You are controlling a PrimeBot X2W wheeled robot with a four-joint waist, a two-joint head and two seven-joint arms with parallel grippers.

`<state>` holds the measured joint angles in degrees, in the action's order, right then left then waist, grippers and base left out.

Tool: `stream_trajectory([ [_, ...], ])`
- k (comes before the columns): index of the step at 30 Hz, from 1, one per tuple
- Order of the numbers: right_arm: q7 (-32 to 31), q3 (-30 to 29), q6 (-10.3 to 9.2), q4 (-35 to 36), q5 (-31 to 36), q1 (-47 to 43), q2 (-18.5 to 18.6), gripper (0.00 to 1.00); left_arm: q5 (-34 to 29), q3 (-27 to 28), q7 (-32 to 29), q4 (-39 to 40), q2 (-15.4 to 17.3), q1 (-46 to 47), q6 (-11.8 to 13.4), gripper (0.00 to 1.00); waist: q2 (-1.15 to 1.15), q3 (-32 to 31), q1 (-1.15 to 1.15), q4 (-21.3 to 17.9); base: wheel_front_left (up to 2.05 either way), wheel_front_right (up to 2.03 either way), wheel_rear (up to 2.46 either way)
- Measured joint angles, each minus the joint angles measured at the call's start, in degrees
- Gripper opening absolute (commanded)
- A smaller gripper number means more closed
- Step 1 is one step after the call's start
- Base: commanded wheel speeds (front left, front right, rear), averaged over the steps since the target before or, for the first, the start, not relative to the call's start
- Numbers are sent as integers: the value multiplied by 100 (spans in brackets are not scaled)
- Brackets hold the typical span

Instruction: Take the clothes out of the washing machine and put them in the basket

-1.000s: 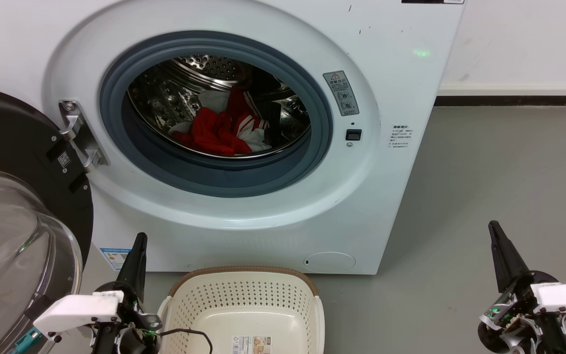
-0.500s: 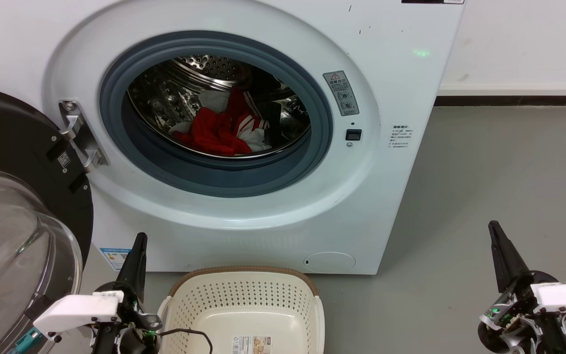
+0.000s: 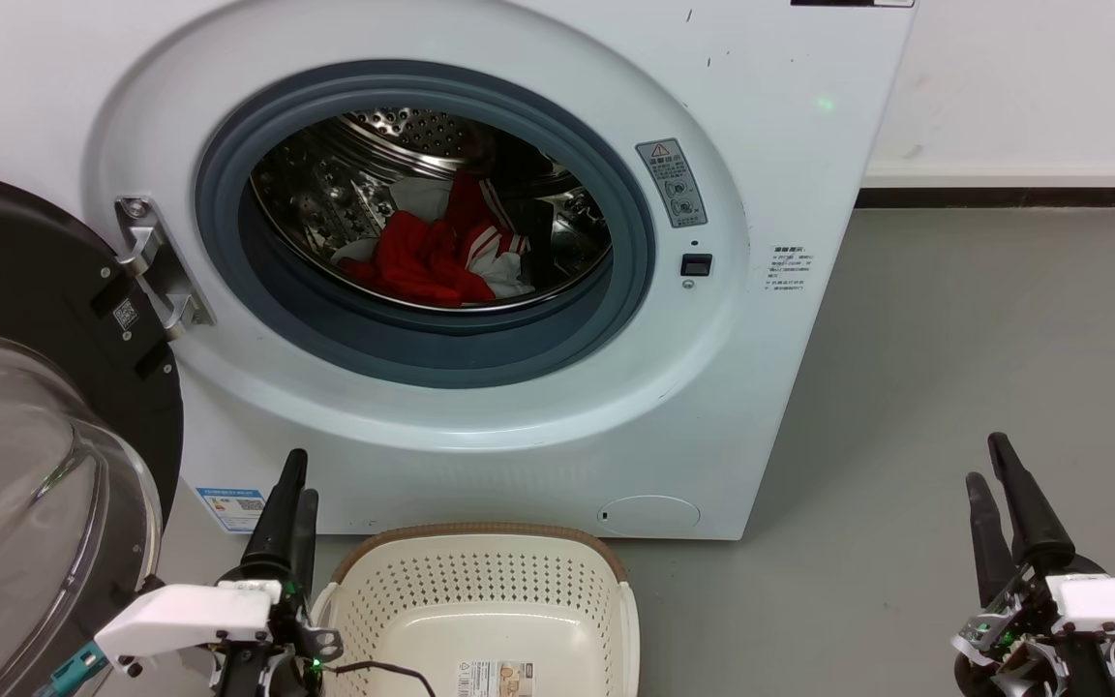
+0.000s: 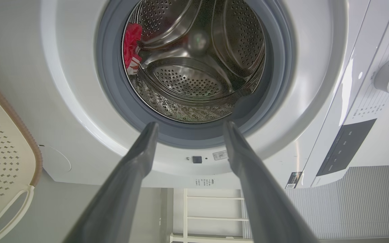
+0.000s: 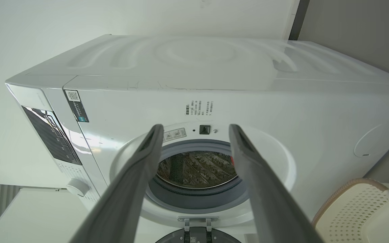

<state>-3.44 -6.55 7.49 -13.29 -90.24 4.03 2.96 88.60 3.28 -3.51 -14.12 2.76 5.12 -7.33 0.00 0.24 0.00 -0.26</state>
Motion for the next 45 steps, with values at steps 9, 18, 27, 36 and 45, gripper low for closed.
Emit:
stream_trajectory([
  [9, 230, 24, 0, 269, 1038, -81, -2, 100, -1053, -183, 230, 221, 3, 108, 0, 100, 0, 12, 0, -24, 0, 0, 0],
  [18, 435, 113, 0, 580, 2251, -142, -2, 100, -2157, -316, 432, 420, 2, 117, 0, 100, 0, 13, 0, -41, 0, 0, 0],
  [27, 623, 167, -1, 777, 3439, -208, -3, 100, -3137, -478, 628, 483, 1, 135, 30, 100, 0, 16, 0, -55, 0, 0, 0],
  [36, 795, 192, -1, 818, 4384, -317, -3, 100, -4047, -634, 789, 512, 2, 194, 82, 100, 0, 25, 0, -62, 0, 0, 0],
  [45, 955, 197, 0, 822, 5180, -345, -3, 100, -4814, -699, 957, 476, 3, 211, 125, 100, 0, 28, 0, -54, 0, 0, 0],
])
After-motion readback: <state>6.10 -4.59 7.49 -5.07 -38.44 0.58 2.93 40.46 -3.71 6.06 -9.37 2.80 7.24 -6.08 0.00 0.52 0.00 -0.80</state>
